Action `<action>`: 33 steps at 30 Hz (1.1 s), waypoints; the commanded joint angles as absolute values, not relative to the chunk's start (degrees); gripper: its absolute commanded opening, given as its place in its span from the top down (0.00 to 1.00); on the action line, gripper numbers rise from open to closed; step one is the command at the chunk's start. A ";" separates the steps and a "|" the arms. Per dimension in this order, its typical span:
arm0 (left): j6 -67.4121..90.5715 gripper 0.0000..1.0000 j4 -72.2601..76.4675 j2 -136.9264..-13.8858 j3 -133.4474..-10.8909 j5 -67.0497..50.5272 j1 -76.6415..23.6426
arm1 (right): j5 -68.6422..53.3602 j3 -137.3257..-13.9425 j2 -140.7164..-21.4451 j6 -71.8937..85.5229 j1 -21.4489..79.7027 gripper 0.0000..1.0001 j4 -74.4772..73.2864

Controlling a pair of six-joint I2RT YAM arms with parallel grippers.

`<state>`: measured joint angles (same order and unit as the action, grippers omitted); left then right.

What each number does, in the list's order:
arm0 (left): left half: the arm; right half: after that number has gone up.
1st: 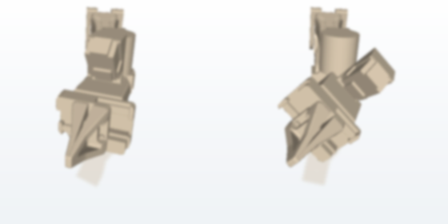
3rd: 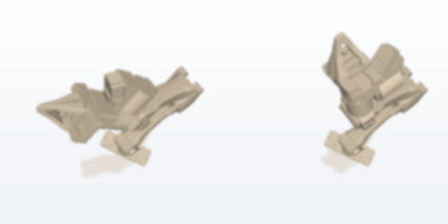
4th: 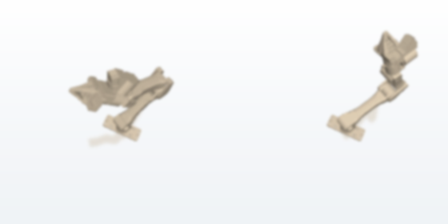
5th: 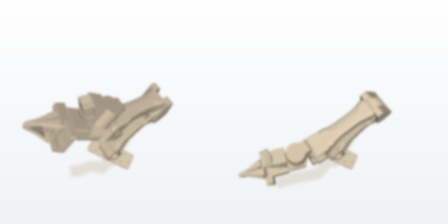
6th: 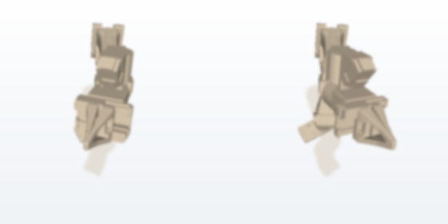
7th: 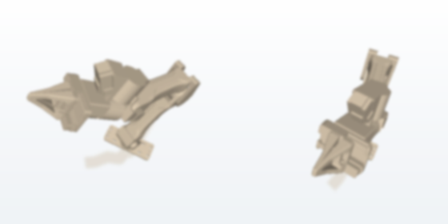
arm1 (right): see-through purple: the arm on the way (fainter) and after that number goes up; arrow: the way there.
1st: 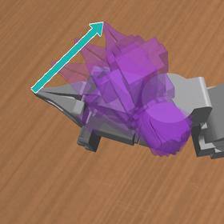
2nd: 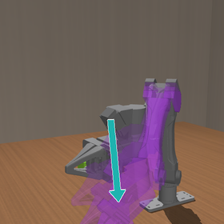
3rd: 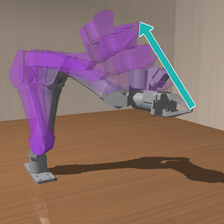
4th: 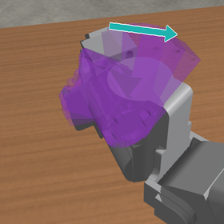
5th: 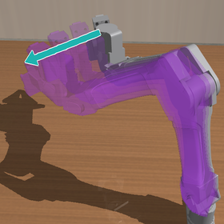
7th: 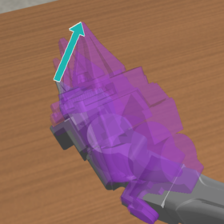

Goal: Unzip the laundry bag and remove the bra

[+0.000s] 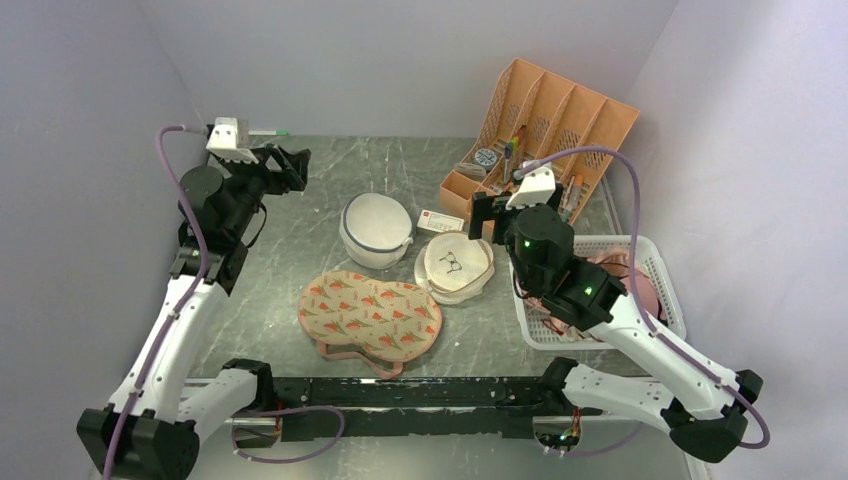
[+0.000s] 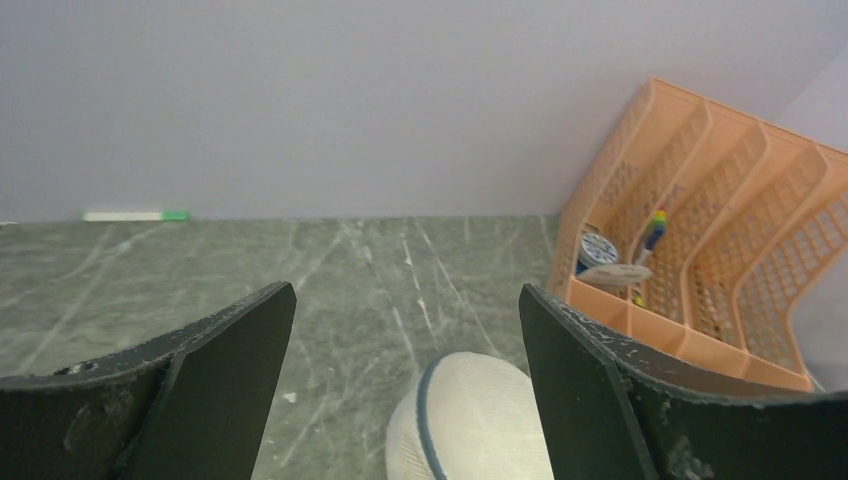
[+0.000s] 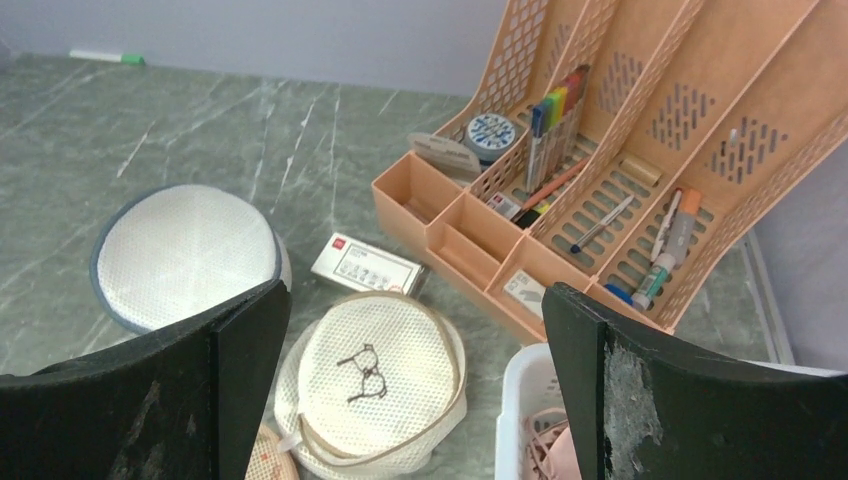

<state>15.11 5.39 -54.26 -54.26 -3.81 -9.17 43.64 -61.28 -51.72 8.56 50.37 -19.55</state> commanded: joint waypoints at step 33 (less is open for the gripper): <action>47.56 0.06 -2.89 -50.44 -24.97 -45.86 -7.19 | 2.18 -31.73 -65.03 37.87 50.89 0.00 -1.76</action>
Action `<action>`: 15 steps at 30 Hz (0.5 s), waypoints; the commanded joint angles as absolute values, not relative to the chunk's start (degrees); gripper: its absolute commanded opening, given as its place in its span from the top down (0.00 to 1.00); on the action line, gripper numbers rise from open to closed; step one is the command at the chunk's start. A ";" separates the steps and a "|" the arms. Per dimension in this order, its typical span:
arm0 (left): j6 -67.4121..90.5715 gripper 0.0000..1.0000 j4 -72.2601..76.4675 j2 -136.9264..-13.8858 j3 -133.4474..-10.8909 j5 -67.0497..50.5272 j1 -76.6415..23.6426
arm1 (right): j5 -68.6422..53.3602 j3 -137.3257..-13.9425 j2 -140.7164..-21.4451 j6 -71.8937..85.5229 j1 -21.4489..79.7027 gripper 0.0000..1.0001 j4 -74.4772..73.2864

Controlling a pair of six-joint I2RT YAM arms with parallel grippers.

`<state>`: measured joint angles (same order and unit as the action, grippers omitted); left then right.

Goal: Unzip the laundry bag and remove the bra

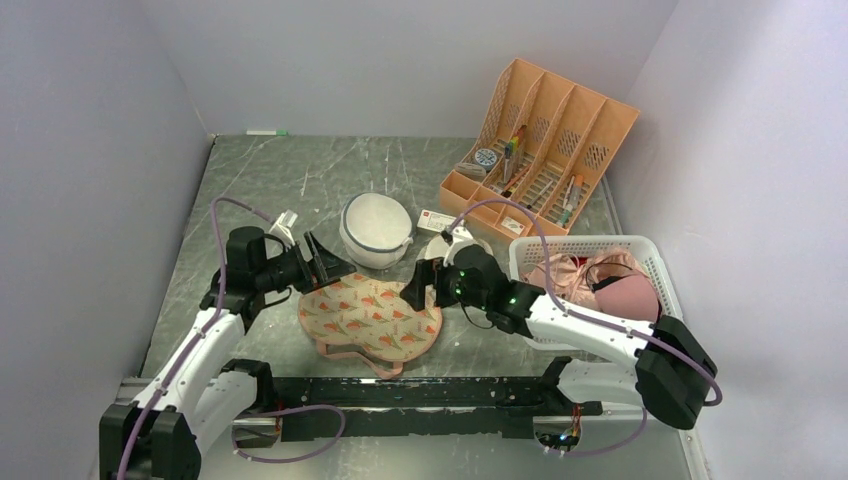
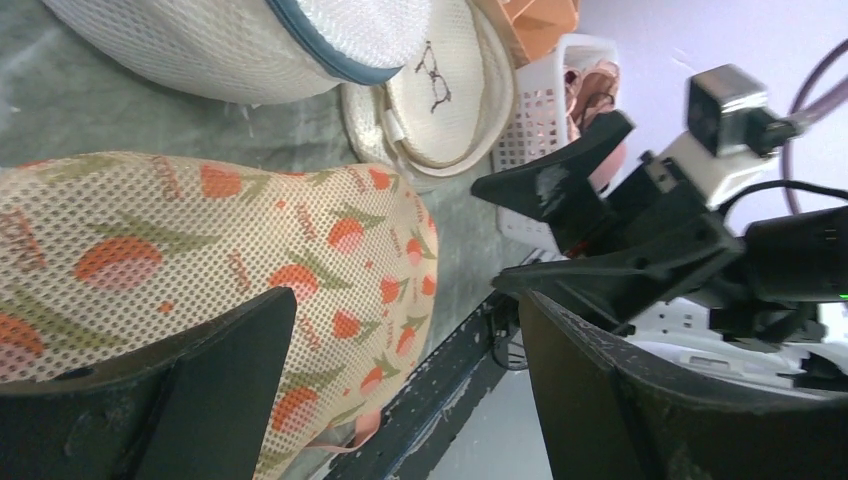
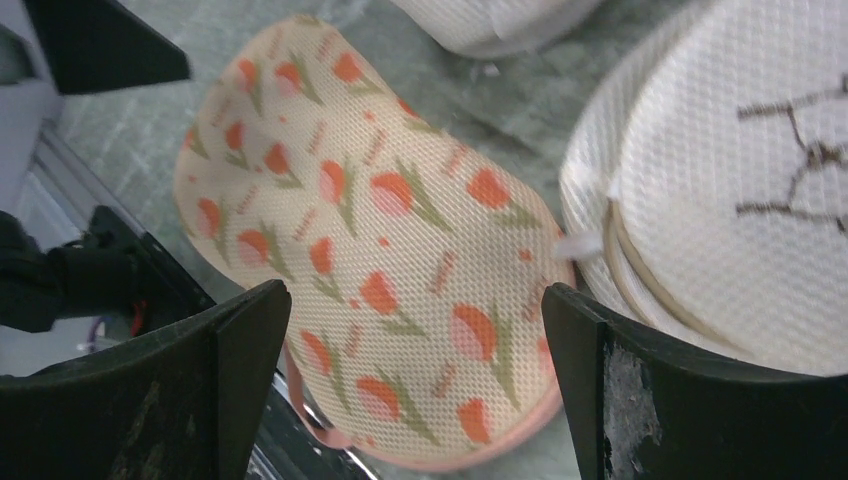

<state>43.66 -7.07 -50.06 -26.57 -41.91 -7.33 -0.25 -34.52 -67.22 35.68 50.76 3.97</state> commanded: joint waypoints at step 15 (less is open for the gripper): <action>50.43 0.06 4.42 -54.70 -21.18 -40.36 -12.48 | -10.22 -22.36 -68.90 44.90 52.38 0.00 16.33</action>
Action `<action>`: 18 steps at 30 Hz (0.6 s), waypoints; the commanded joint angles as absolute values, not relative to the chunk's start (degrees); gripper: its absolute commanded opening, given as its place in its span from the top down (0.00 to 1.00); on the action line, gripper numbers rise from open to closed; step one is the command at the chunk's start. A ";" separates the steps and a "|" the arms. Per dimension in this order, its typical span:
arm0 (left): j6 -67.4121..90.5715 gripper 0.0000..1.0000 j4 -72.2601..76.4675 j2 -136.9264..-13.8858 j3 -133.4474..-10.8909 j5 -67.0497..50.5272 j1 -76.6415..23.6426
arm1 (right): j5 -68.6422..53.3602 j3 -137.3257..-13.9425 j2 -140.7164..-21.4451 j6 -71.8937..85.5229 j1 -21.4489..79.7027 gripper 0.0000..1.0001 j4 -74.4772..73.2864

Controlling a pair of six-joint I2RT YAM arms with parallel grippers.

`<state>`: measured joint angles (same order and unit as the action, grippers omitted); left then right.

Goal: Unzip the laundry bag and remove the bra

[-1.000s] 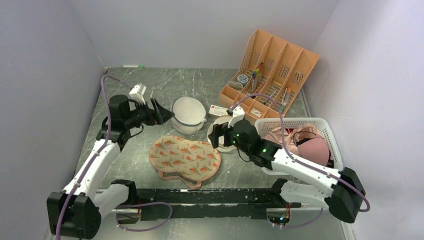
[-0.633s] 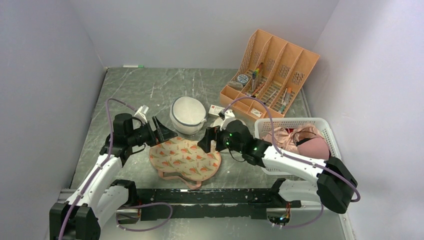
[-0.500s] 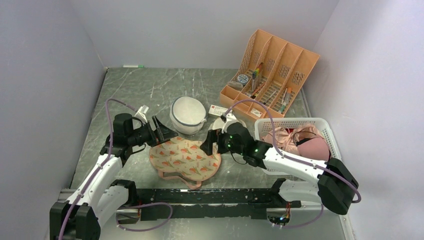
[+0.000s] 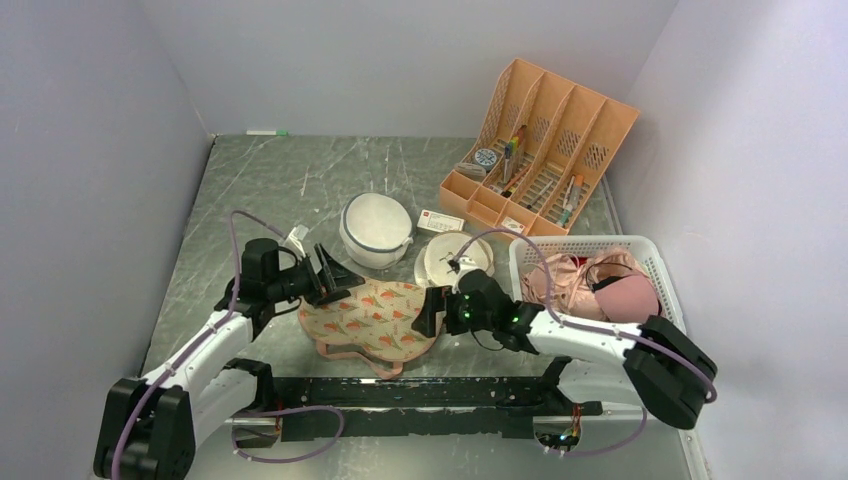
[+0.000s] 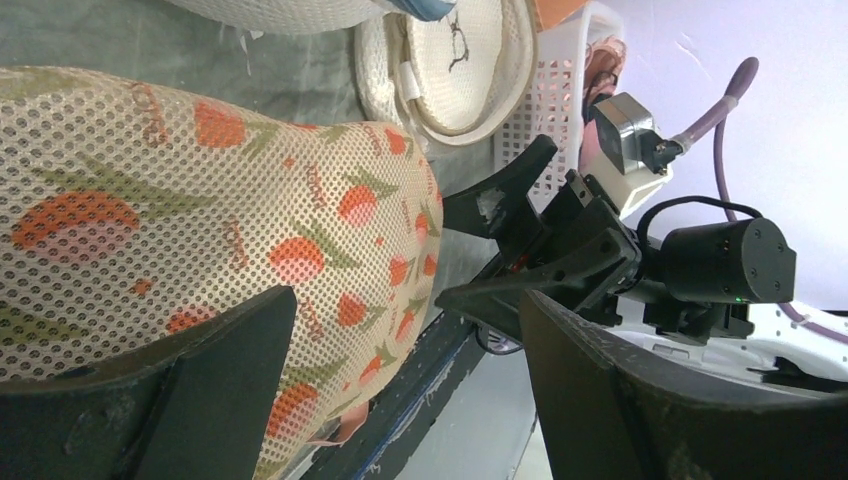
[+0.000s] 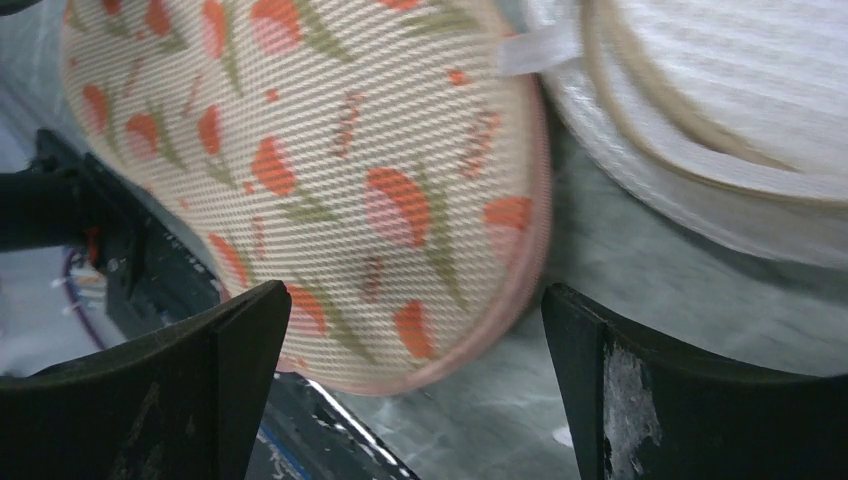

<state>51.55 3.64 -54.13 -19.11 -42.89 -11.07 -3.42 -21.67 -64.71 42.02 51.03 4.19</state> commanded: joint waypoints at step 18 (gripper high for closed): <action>39.17 0.06 -23.30 -61.73 -34.13 -17.40 -13.04 | -7.95 -32.86 -76.34 38.45 59.50 0.00 17.48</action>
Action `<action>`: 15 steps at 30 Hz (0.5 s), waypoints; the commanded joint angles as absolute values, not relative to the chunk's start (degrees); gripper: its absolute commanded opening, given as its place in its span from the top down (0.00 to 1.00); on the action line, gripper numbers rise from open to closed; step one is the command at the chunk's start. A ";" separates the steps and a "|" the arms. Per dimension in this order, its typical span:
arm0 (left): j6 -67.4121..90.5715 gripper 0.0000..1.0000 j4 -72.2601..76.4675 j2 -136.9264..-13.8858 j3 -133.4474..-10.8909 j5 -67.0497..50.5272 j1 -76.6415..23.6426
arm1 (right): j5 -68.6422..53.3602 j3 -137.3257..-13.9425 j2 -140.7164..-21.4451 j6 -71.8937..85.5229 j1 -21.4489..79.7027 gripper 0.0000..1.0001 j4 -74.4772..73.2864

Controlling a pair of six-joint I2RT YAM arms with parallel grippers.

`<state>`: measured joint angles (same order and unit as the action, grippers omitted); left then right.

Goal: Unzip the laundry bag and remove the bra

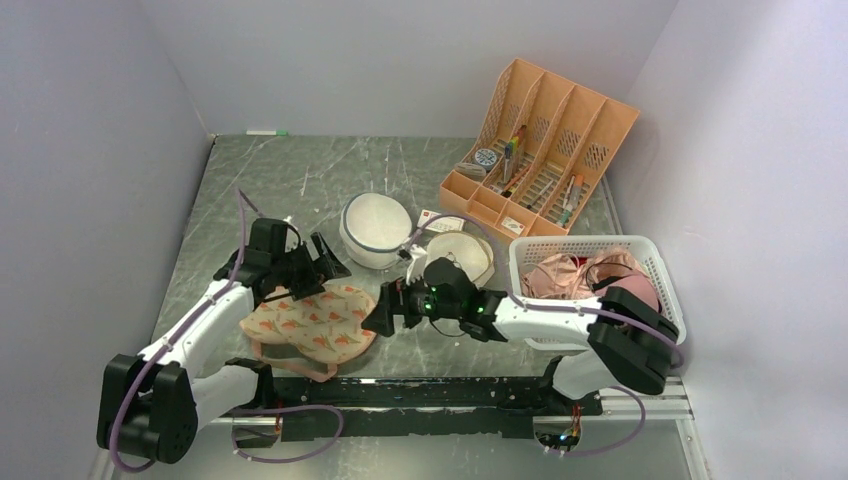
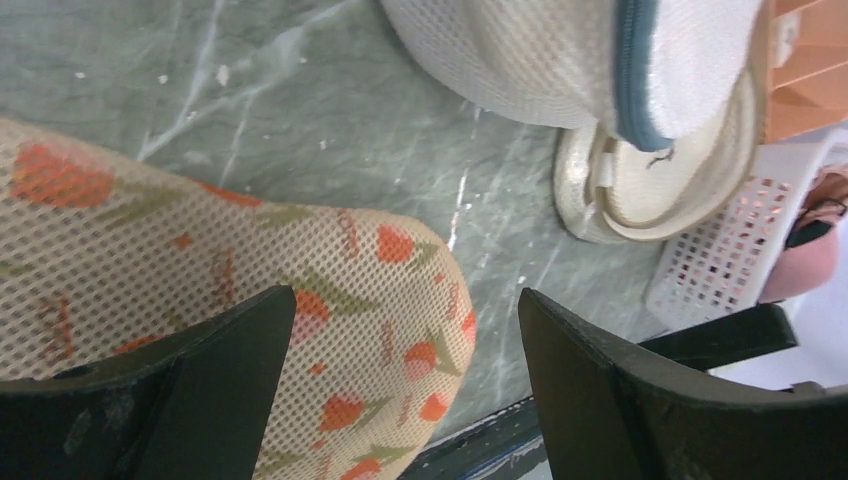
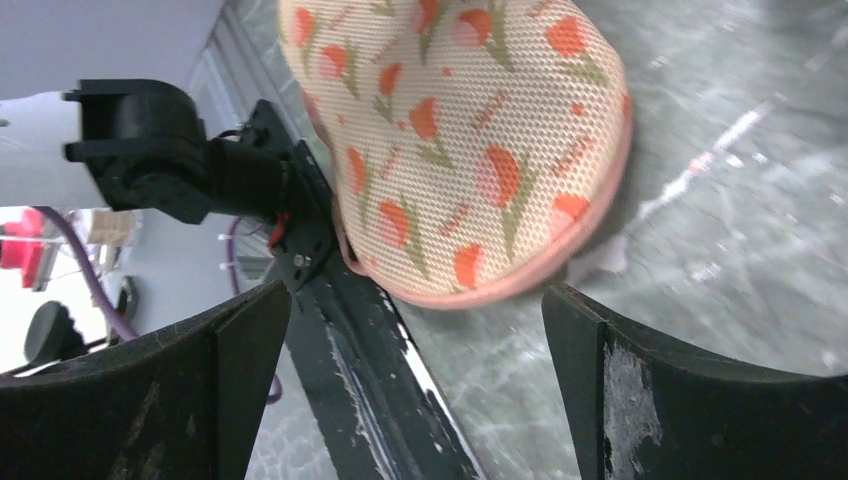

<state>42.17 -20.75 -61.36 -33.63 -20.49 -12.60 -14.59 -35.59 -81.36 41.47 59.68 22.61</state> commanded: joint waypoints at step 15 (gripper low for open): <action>36.26 0.06 -20.61 -75.81 -39.70 -6.00 -28.92 | -10.17 -28.22 -73.94 38.55 51.44 0.04 15.30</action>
<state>37.06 -23.88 -71.61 -39.75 -7.20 -26.09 -5.58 -29.32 -72.18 38.35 52.62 12.60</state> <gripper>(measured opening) 0.936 0.981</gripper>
